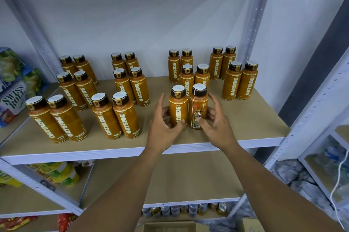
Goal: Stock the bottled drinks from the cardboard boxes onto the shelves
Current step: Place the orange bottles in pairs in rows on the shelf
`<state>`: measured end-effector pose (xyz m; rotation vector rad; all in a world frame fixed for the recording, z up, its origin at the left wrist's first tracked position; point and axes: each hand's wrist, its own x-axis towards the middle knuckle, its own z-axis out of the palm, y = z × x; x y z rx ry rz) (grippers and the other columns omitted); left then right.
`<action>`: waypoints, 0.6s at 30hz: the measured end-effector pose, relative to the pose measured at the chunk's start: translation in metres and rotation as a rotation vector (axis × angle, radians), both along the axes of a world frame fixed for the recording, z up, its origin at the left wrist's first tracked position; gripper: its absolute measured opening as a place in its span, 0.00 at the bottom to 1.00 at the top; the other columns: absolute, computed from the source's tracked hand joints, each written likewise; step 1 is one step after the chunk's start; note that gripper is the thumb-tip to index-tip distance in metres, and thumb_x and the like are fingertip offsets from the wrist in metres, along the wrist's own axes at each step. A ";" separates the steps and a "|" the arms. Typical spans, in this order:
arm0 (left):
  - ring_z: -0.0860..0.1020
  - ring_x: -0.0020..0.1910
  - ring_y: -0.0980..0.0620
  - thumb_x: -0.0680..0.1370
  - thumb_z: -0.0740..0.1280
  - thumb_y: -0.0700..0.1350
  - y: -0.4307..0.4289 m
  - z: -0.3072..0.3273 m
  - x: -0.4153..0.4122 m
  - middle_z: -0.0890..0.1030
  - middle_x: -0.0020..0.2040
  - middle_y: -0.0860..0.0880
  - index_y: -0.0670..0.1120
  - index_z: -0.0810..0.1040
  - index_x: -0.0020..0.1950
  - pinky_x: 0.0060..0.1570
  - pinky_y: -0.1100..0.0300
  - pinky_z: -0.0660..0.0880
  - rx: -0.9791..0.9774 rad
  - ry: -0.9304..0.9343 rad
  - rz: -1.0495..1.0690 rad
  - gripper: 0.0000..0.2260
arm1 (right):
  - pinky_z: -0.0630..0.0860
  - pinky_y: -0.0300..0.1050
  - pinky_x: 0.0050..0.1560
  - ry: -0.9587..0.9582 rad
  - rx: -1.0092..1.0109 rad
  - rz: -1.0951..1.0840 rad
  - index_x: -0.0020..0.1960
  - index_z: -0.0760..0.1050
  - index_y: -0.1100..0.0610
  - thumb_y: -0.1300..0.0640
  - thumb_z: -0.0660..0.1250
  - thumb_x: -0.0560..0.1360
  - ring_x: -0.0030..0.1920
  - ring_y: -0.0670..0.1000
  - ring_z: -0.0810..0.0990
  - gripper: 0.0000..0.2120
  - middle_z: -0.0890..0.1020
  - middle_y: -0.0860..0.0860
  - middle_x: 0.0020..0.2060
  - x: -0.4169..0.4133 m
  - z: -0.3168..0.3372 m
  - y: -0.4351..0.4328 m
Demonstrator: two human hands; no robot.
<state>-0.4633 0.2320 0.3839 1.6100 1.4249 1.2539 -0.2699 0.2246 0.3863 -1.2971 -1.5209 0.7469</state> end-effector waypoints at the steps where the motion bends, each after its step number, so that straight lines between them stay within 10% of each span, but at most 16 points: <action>1: 0.76 0.68 0.53 0.74 0.78 0.46 0.000 0.000 0.000 0.75 0.73 0.50 0.62 0.51 0.82 0.60 0.61 0.75 0.000 0.001 -0.001 0.46 | 0.70 0.28 0.61 -0.003 -0.001 0.000 0.80 0.53 0.42 0.58 0.72 0.78 0.62 0.33 0.74 0.40 0.75 0.49 0.72 0.000 0.000 0.000; 9: 0.75 0.63 0.58 0.74 0.79 0.46 0.000 0.001 0.000 0.75 0.73 0.51 0.62 0.52 0.81 0.52 0.71 0.72 0.000 -0.002 0.008 0.46 | 0.78 0.51 0.65 -0.045 0.024 -0.024 0.80 0.54 0.43 0.51 0.75 0.76 0.68 0.49 0.76 0.40 0.76 0.50 0.70 0.001 -0.001 0.001; 18: 0.75 0.65 0.57 0.74 0.79 0.46 -0.001 0.001 0.000 0.74 0.73 0.50 0.62 0.53 0.81 0.53 0.70 0.72 0.010 0.004 0.010 0.46 | 0.72 0.39 0.65 -0.044 -0.004 0.011 0.80 0.52 0.43 0.53 0.73 0.78 0.71 0.49 0.74 0.40 0.74 0.50 0.73 0.000 0.000 -0.001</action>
